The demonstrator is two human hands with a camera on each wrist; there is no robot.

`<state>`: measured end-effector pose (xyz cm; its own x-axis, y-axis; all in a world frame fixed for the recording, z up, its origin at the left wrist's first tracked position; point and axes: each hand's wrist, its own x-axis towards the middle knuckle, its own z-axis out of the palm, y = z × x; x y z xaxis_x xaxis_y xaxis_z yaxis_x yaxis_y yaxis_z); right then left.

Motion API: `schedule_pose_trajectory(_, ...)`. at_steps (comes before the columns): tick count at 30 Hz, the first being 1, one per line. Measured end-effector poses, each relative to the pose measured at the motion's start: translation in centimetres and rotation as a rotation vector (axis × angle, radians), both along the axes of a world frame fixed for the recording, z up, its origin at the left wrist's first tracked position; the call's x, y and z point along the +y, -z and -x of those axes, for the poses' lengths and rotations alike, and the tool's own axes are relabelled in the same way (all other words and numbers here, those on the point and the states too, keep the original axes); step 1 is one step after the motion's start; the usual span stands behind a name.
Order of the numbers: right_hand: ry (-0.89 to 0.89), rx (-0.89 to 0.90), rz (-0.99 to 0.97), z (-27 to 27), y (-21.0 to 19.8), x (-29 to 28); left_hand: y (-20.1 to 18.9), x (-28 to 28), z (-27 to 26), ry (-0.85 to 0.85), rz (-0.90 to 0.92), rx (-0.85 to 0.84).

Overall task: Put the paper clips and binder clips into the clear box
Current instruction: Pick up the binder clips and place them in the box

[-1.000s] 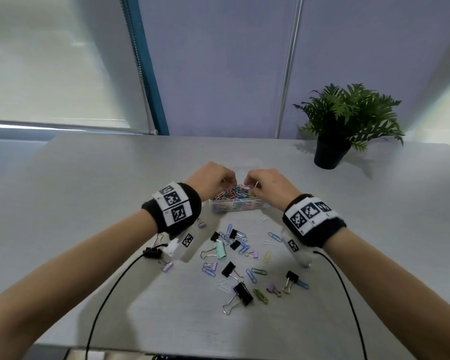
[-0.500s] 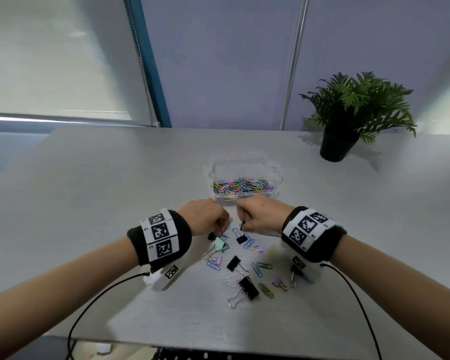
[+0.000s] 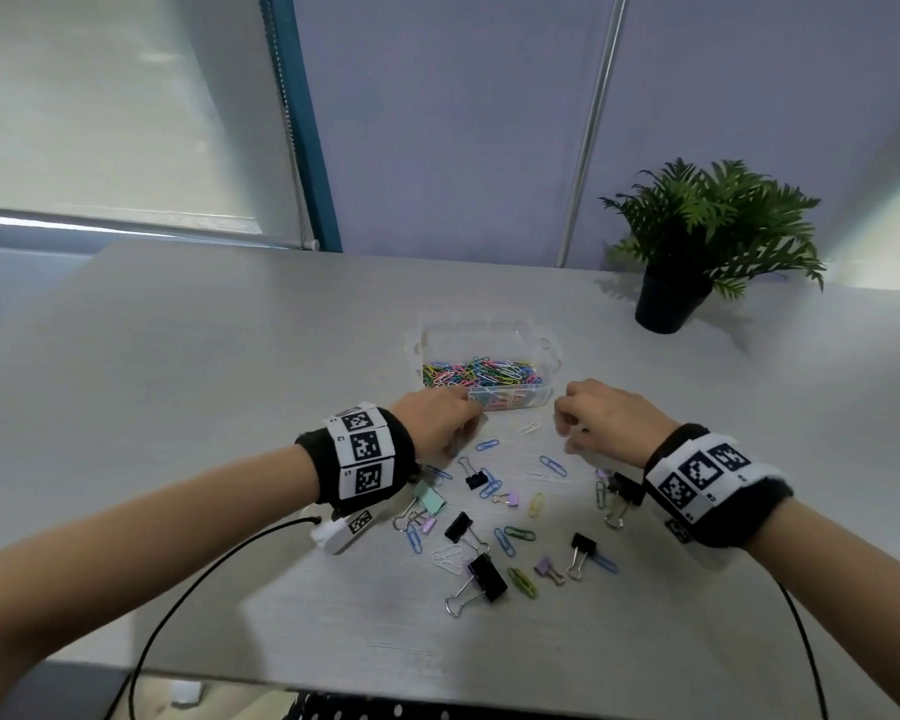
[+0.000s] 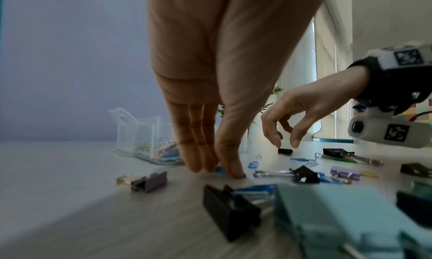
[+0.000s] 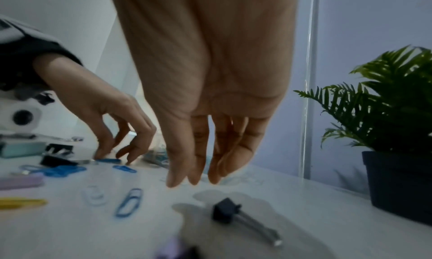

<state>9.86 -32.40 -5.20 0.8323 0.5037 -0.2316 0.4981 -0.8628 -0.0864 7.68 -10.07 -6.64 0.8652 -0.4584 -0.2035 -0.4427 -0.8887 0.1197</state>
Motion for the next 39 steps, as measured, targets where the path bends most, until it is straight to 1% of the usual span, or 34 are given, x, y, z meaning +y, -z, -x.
schedule_pose_trajectory(5,0.028,0.112,-0.037,1.5,0.9,1.4,0.1,-0.4,-0.1,0.044,-0.034,-0.036)
schedule_pose_trajectory(9,0.008,0.119,-0.09,1.6,1.7,2.4,-0.1,-0.6,0.0,0.056,-0.073,-0.054)
schedule_pose_trajectory(13,-0.032,0.084,-0.086,1.6,1.6,2.5,-0.3,-1.7,0.0,-0.025,0.033,0.016)
schedule_pose_trajectory(15,-0.043,0.053,-0.07,1.9,1.4,2.6,-0.2,-2.5,-0.1,-0.053,0.052,0.044)
schedule_pose_trajectory(18,-0.055,0.034,-0.035,2.2,1.4,2.8,-0.1,-3.4,-0.3,-0.068,0.064,0.037)
schedule_pose_trajectory(20,-0.037,0.065,-0.075,2.1,1.4,2.8,-0.1,-3.8,-0.6,-0.065,0.082,0.049)
schedule_pose_trajectory(23,-0.008,0.083,-0.129,1.6,1.4,2.8,-0.3,-4.1,-0.8,-0.066,0.047,0.086)
schedule_pose_trajectory(25,0.011,0.068,-0.147,1.1,1.3,2.7,-0.5,-4.2,-0.8,-0.048,0.013,0.099)
schedule_pose_trajectory(29,0.029,0.112,-0.161,0.1,1.0,2.7,-1.0,-4.0,-0.9,0.044,-0.051,0.101)
schedule_pose_trajectory(32,0.036,0.119,-0.179,-0.1,1.2,2.7,-1.3,-4.0,-0.7,0.07,-0.002,0.154)
schedule_pose_trajectory(34,0.018,0.113,-0.155,-0.1,1.2,2.6,-1.3,-4.1,-0.3,0.084,0.017,0.195)
schedule_pose_trajectory(36,0.001,0.094,-0.118,0.0,1.2,2.6,-1.1,-4.2,0.2,0.105,-0.002,0.197)
schedule_pose_trajectory(39,0.0,0.094,-0.124,0.0,0.9,2.7,-0.5,-4.3,0.8,0.111,-0.019,0.159)
